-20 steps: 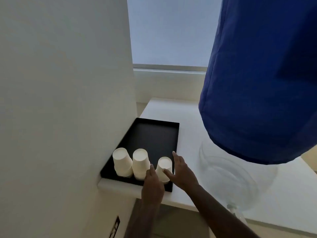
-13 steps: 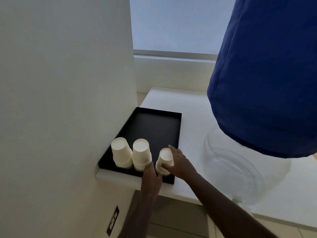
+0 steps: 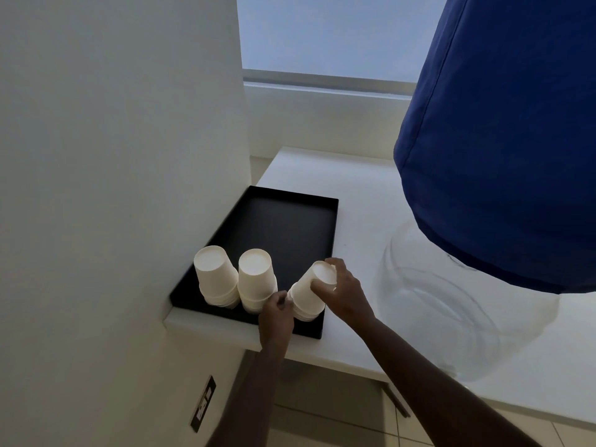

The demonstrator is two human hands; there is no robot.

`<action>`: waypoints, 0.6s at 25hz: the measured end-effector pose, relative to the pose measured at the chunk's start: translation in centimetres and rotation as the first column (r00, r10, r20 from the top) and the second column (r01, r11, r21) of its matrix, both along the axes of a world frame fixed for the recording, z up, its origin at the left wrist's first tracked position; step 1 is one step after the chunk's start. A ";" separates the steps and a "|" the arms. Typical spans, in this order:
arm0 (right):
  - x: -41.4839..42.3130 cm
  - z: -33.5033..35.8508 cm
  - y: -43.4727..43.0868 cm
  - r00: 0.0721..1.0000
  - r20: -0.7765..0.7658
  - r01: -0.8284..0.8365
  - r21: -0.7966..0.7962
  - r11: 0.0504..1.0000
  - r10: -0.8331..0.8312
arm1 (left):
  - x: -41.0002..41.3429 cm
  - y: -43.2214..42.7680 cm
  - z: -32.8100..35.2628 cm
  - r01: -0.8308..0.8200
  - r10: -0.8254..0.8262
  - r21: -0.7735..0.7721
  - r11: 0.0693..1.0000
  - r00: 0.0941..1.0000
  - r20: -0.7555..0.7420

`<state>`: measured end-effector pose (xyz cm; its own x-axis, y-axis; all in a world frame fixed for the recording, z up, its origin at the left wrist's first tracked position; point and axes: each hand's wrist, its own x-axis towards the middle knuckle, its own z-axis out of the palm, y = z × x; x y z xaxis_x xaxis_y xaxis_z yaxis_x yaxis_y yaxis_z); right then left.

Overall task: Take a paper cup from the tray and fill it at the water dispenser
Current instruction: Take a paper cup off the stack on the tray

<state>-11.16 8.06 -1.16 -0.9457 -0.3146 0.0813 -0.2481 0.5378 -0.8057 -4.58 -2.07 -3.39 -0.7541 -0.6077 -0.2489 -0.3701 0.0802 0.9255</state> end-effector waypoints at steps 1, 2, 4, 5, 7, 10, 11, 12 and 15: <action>-0.1 -0.1 0.1 1.000 -0.004 -0.005 -0.010 1.000 0.005 | -0.1 -0.1 0.0 -0.013 0.013 0.029 1.000 1.000 0.005; -0.1 0.0 0.2 1.000 -0.005 -0.007 -0.021 1.000 0.007 | -0.2 -0.1 -0.1 -0.018 0.018 0.046 0.999 1.000 0.007; -0.2 0.2 0.3 1.000 -0.009 -0.010 -0.041 0.999 0.009 | -0.1 -0.1 -0.2 -0.023 0.022 0.045 0.999 1.000 0.016; -0.2 0.2 0.3 1.000 -0.020 -0.016 -0.042 0.999 0.015 | -0.1 0.0 -0.1 -0.022 0.021 0.031 0.999 0.999 0.027; -0.1 0.4 0.3 0.998 -0.046 -0.038 -0.024 0.999 0.037 | -0.1 0.2 0.1 -0.003 0.003 -0.010 1.000 0.999 0.050; 0.0 0.8 0.4 0.996 -0.074 -0.057 -0.013 0.998 0.056 | 0.0 0.6 0.5 0.016 -0.010 -0.101 0.995 0.998 0.064; 0.0 1.0 0.5 0.995 -0.084 -0.048 -0.033 0.998 0.045 | 0.1 0.7 0.6 0.012 -0.003 -0.124 0.992 0.998 0.066; -0.1 1.4 0.7 0.996 -0.083 -0.026 -0.069 0.997 0.020 | 0.1 0.7 0.6 0.005 0.004 -0.136 0.991 0.998 0.066; -0.6 2.5 1.6 0.999 -0.046 0.004 -0.127 0.992 -0.010 | 0.1 0.4 0.4 0.000 0.008 -0.133 0.991 0.998 0.063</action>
<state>-11.75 9.62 1.35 -0.9422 -0.2921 0.1640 -0.2834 0.4337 -0.8553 -4.50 -1.63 -2.95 -0.7369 -0.6415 -0.2132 -0.4284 0.1992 0.8814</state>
